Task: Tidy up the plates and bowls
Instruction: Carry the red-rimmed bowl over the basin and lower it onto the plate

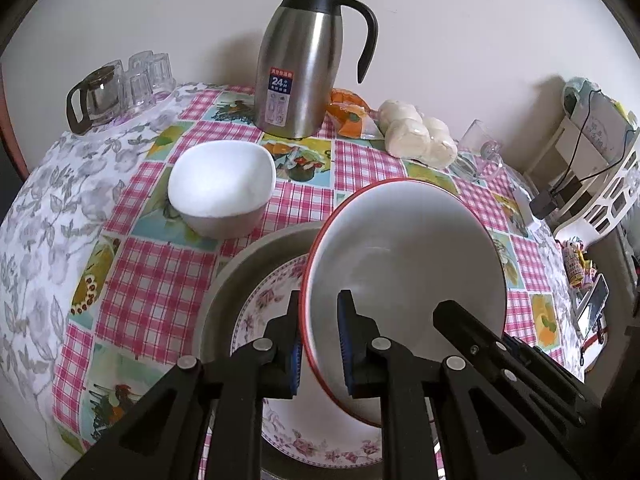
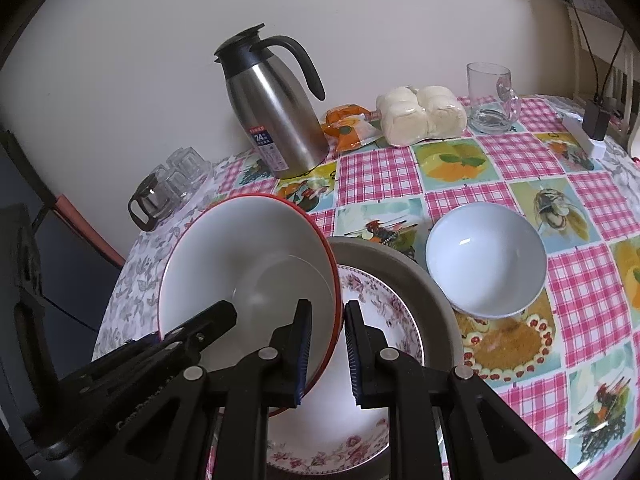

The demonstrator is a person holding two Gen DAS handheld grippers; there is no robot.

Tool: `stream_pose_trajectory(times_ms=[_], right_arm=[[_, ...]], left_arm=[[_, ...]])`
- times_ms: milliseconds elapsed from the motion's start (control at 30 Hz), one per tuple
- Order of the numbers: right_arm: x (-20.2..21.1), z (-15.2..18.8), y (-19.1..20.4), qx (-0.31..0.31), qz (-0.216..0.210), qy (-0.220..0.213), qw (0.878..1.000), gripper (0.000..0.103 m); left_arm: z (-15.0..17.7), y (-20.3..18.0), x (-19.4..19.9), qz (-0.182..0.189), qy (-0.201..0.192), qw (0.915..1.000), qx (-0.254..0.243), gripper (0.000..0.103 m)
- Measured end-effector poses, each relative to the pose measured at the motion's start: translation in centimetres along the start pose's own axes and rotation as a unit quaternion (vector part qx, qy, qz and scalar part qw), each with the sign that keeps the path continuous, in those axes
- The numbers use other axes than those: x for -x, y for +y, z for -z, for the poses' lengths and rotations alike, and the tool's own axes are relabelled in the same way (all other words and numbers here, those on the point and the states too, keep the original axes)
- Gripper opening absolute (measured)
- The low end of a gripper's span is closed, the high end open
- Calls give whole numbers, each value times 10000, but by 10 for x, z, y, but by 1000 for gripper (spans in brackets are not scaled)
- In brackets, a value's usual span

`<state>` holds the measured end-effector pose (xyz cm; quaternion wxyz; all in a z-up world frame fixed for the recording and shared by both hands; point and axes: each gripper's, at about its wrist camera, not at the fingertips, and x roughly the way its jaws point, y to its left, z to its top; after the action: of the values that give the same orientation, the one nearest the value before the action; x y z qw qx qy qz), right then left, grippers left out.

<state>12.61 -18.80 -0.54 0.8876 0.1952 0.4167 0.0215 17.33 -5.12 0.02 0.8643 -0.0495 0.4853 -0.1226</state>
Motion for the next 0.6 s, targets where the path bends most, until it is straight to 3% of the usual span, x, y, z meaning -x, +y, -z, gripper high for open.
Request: stream_pose_trajectory(times_ms=[600], right_arm=[[-15,11,-8,-162,72,283,9994,19]], left_arm=[[8,5,-18,10,371,9993,54,16]])
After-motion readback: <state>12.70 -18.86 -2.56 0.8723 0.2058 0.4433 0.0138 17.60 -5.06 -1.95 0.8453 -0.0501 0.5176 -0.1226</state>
